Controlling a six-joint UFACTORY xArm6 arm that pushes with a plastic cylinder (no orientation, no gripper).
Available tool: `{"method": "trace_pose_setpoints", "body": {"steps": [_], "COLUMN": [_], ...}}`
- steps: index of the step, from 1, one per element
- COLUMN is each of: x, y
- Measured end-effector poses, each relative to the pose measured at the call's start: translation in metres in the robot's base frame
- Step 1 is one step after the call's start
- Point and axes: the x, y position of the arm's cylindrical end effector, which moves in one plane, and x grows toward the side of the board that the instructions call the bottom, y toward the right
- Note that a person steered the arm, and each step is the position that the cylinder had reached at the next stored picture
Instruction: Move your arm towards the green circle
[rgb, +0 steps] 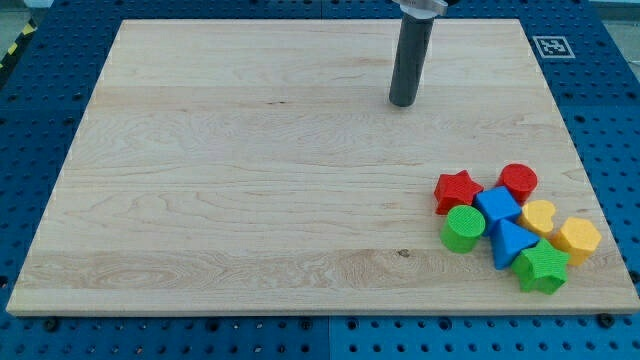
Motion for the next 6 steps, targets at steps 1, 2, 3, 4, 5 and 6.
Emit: {"method": "trace_pose_setpoints", "body": {"steps": [1, 2, 3, 4, 5, 6], "x": [0.0, 0.0, 0.031, 0.093, 0.172, 0.247], "y": [-0.001, -0.043, -0.082, -0.088, -0.071, -0.022]}}
